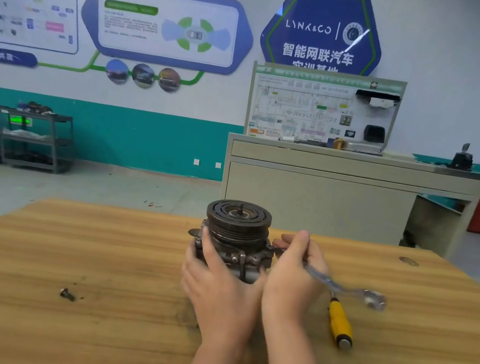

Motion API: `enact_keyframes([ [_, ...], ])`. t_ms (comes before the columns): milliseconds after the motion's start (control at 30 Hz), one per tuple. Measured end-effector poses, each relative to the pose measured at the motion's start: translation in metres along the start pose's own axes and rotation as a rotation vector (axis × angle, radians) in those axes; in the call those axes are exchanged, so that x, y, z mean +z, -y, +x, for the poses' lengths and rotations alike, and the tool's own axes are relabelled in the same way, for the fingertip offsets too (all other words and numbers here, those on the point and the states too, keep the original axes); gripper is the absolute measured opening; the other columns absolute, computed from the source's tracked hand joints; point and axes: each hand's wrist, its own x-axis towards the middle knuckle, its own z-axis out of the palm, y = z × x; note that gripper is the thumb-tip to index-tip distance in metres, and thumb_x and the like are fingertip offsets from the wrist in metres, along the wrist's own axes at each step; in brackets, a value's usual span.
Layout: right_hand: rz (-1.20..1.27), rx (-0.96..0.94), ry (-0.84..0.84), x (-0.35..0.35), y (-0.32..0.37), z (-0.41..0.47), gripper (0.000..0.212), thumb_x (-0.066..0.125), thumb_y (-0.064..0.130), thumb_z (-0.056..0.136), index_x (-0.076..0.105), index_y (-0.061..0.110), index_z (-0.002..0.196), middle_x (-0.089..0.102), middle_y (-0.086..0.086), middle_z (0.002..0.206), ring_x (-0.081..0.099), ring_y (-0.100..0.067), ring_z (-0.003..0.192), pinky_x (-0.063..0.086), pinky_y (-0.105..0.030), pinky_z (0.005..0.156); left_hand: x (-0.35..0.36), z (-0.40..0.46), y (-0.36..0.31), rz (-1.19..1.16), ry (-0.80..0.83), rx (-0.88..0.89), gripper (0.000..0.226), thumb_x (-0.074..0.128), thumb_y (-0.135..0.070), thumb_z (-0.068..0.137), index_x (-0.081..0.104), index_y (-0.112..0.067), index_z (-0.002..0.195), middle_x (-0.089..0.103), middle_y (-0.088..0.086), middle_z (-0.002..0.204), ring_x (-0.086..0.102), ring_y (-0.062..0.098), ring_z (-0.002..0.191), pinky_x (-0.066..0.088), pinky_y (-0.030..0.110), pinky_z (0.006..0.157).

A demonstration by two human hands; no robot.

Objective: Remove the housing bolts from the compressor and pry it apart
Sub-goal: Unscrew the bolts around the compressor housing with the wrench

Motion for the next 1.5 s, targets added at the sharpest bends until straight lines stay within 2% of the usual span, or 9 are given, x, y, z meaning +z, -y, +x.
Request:
enact_keyframes([
  [133,0.335,0.295,0.061,-0.015,0.013,0.014,0.030,0.045,0.015,0.101,0.057,0.003,0.077,0.067,-0.005,0.052,0.068,-0.018,0.053,0.058,-0.031,0.059,-0.018,0.006,0.001,0.038,0.149,0.002,0.114,0.079,-0.048,0.058,0.022,-0.013,0.150,0.036,0.019,0.141,0.034,0.037,0.128,0.028,0.051,0.107],
  [367,0.136,0.709,0.507,-0.022,0.025,0.047,0.023,0.041,0.017,0.101,0.054,0.014,0.082,0.067,0.001,0.055,0.068,-0.012,0.051,0.039,-0.028,0.056,-0.031,0.023,0.022,-0.094,0.345,0.057,0.112,0.077,-0.049,0.060,0.015,-0.024,0.150,0.029,0.008,0.146,0.024,0.025,0.137,0.023,0.043,0.114],
  [600,0.046,0.717,0.497,-0.002,0.008,0.067,0.028,0.059,0.011,0.094,0.047,0.011,0.068,0.041,0.004,0.041,0.030,-0.003,0.027,0.019,-0.013,0.027,-0.031,0.031,0.034,-0.166,0.322,0.093,0.114,0.066,-0.067,0.046,0.027,-0.026,0.145,0.039,0.000,0.140,0.032,0.020,0.134,0.030,0.047,0.113],
  [767,0.202,0.715,0.519,-0.003,0.003,0.075,0.025,0.066,0.012,0.089,0.052,0.008,0.069,0.053,-0.001,0.044,0.039,-0.004,0.029,0.029,-0.014,0.028,-0.024,0.033,0.041,-0.258,0.261,0.162,0.106,0.073,-0.062,0.042,0.025,-0.043,0.136,0.039,-0.018,0.126,0.038,0.014,0.126,0.032,0.039,0.108],
  [933,0.641,0.797,0.511,-0.022,0.018,0.087,0.023,0.047,0.012,0.097,0.052,0.006,0.075,0.066,-0.012,0.060,0.059,-0.013,0.041,0.049,-0.018,0.040,-0.022,0.033,0.048,-0.347,0.279,0.134,0.111,0.080,-0.058,0.039,0.024,-0.055,0.135,0.038,-0.024,0.132,0.039,0.003,0.128,0.033,0.031,0.104],
  [1067,0.570,0.417,0.570,-0.037,0.028,0.073,0.017,0.049,0.017,0.094,0.053,0.004,0.084,0.070,-0.018,0.073,0.068,-0.021,0.057,0.057,-0.025,0.052,-0.020,0.023,0.038,-0.291,0.192,0.125,0.111,0.075,-0.059,0.039,0.025,-0.048,0.137,0.037,-0.029,0.127,0.040,0.003,0.124,0.033,0.030,0.102],
  [1200,0.229,-0.161,0.574,-0.048,0.024,0.046,0.010,0.055,0.026,0.085,0.057,0.016,0.083,0.072,-0.012,0.078,0.071,-0.025,0.058,0.058,-0.029,0.056,-0.018,0.010,0.028,-0.245,0.098,0.070,0.114,0.071,-0.064,0.041,0.024,-0.039,0.142,0.040,0.000,0.133,0.036,0.023,0.130,0.034,0.048,0.108],
  [1367,-0.169,-0.651,0.595,-0.055,0.021,0.026,0.009,0.061,0.036,0.089,0.061,0.027,0.087,0.069,0.009,0.073,0.069,-0.004,0.068,0.058,-0.029,0.064,-0.018,0.004,0.026,-0.234,0.092,0.056,0.108,0.069,-0.065,0.049,0.030,-0.028,0.142,0.040,0.005,0.141,0.034,0.022,0.132,0.033,0.054,0.109],
  [1500,-0.342,-0.952,0.572,-0.052,0.025,0.011,0.009,0.067,0.024,0.087,0.062,0.017,0.083,0.063,0.004,0.079,0.063,-0.006,0.072,0.052,-0.025,0.065,-0.023,-0.001,0.025,-0.313,0.119,0.050,0.100,0.069,-0.065,0.052,0.031,-0.032,0.138,0.037,0.006,0.147,0.032,0.023,0.138,0.031,0.054,0.111],
])
